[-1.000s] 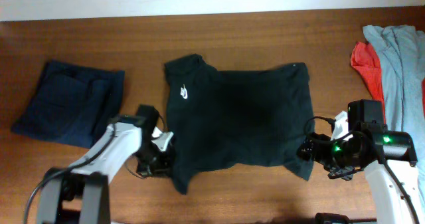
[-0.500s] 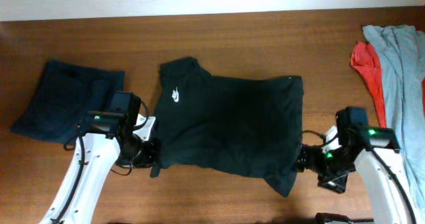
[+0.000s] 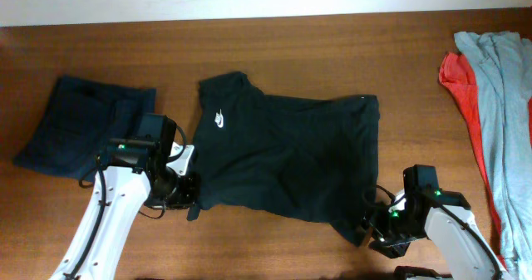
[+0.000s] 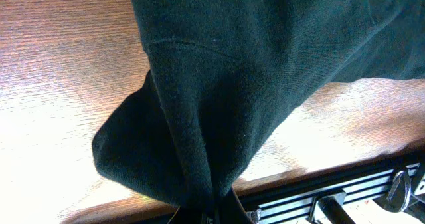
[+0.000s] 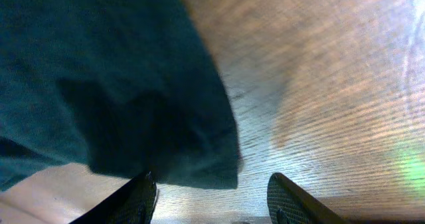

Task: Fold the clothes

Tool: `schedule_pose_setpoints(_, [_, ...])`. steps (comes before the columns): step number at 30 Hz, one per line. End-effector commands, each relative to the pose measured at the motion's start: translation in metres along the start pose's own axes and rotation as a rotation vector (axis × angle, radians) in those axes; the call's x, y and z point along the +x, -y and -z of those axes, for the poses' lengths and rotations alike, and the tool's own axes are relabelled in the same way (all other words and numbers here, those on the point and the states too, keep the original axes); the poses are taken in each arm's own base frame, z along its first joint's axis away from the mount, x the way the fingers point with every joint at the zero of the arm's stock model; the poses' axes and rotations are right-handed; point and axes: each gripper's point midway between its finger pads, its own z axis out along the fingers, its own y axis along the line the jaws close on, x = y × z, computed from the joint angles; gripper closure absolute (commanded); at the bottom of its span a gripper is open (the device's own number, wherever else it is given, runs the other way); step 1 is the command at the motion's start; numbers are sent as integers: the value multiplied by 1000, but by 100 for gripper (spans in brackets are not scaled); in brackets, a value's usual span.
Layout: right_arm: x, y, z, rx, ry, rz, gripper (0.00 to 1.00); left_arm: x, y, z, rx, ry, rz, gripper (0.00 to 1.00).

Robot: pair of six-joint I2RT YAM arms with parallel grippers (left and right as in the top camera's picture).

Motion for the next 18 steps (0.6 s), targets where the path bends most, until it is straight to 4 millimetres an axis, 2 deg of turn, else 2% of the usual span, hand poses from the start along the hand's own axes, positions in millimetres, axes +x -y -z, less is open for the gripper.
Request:
schedule_pose_setpoints(1, [-1,11,-4,39,18,-95,41,-2,-1,3,-6,16,-17,99])
schedule_pose_setpoints(4, [-9,10,-8,26,53,-128,47,-3,-1,3,-6,18,-18,99])
schedule_pose_setpoints(6, [-14,9,-9,16,73,-123,55,-3,-1,3,-6,17,-18,99])
schedule_pose_setpoints(11, [-23,10,-9,30,116,-113,68,-3,-1,3,-6,18,-18,100])
schedule_pose_setpoints(15, [-28,19,-7,77,152,-110,86,-3,-1,3,-6,17,-18,99])
schedule_pose_setpoints(16, [-30,21,-7,90,163,-111,96,-3,-1,3,-6,17,-18,99])
schedule_pose_setpoints(18, [-35,19,-3,96,180,-85,96,-3,-1,3,-6,16,-18,99])
